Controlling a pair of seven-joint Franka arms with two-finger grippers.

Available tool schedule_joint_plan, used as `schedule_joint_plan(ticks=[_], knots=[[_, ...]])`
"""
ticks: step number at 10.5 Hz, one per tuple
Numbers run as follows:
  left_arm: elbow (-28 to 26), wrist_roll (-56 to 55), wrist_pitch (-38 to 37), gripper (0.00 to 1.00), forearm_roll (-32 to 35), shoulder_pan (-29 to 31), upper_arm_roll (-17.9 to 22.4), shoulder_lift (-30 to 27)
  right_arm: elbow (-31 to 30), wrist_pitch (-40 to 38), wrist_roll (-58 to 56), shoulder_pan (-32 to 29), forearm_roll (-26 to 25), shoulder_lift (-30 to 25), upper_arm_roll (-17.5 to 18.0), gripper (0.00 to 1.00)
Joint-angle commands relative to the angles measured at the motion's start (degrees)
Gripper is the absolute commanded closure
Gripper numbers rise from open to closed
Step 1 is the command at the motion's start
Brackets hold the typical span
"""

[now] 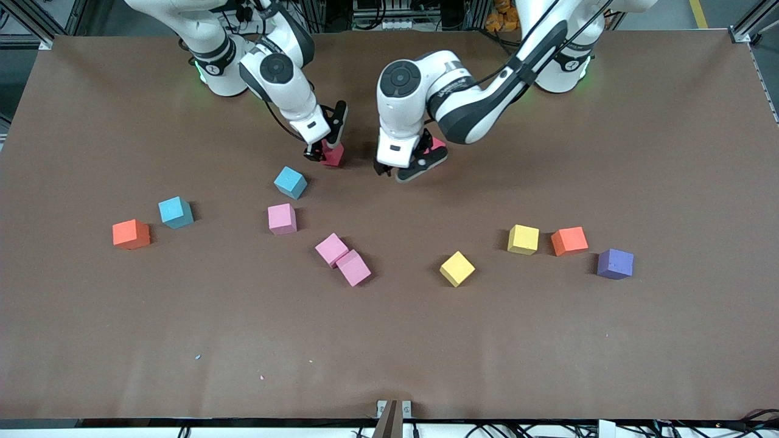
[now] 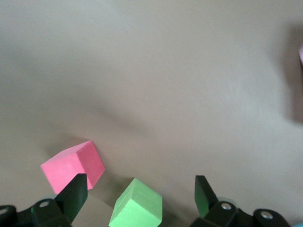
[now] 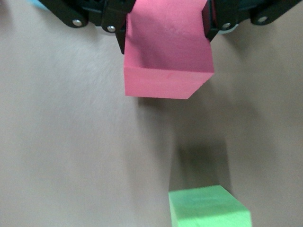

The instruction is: Arrange 11 blocks into digit 3

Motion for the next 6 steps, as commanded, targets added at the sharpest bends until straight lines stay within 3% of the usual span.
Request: schedule_joint_plan(ticks=[1,2,4,6], knots=[[-1.7,-10.0,-4.2,0.00,-1.3,1.5,-0.3,-1.8,3.5,-1.4,0.3,1.0,-7.9,1.8,0.2,1.00],[-3.2,-13.4,-4.5,0.00,-1.5,1.9,-0.4,-1.9,4.9,-2.2,0.5,1.3,-10.1,2.7,0.2,1.00],[-7.1,-19.8,-3.3,0.00,-1.3,1.8,-0.9,-3.3,11.5,-12.6,5.6,5.1,-11.1,5.3,0.1,1.00],[-10.0,-19.7,-1.7,0.00,-1.2,1.9,-1.5,-4.3,15.3,-15.0,14.2,6.5,-18.2,10.2,0.2,1.00]])
